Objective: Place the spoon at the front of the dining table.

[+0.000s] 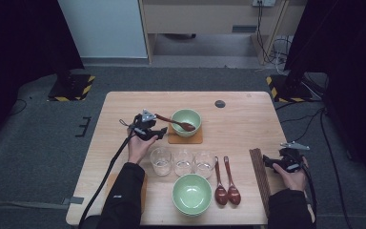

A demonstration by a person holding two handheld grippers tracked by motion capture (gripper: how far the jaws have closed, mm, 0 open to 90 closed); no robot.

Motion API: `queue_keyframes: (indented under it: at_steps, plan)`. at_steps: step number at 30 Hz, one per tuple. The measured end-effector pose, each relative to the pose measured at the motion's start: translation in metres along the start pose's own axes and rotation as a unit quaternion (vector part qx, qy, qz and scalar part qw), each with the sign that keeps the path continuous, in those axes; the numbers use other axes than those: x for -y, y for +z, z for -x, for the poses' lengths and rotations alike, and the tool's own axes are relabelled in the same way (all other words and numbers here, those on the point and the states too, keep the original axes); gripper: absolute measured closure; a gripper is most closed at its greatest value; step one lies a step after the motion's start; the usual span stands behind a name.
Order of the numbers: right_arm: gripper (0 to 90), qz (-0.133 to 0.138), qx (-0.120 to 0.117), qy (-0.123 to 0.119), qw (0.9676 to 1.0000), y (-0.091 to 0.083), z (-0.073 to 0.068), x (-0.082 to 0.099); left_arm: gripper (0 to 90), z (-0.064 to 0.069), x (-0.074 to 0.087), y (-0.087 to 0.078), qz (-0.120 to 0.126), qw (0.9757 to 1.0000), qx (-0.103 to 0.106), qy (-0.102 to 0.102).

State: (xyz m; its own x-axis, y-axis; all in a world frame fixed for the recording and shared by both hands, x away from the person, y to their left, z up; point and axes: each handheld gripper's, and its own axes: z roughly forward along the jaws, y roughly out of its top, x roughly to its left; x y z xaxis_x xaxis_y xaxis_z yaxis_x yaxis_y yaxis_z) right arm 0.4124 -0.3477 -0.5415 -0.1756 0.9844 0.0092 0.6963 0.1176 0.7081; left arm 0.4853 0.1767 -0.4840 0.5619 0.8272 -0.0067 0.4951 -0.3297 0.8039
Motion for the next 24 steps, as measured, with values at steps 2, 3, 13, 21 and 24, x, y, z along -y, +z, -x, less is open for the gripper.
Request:
queue_keyframes:
  at_steps: [2, 3, 13, 21, 24]
  plan:
    - [0.6, 0.0, 0.0, 0.0, 1.0, 0.0, 0.0, 0.0, 36.7, -0.002, 0.004, -0.004, -0.003, 1.0, -0.004, -0.001]
    - [0.7, 0.0, 0.0, 0.0, 1.0, 0.0, 0.0, 0.0, 36.7, -0.003, 0.006, -0.006, -0.003, 1.0, -0.005, -0.003]
    - [1.2, 0.001, 0.002, 0.001, 1.0, 0.0, 0.0, 0.0, 35.2, -0.012, 0.024, -0.028, 0.002, 0.9998, -0.016, -0.013]
    - [1.2, 0.001, 0.003, 0.001, 1.0, 0.0, 0.0, 0.0, 32.8, -0.016, 0.037, -0.039, 0.006, 0.9996, -0.014, -0.024]
    - [1.2, 0.001, 0.002, 0.001, 1.0, 0.0, 0.0, 0.0, 31.8, -0.018, 0.043, -0.045, 0.007, 0.9994, -0.016, -0.029]
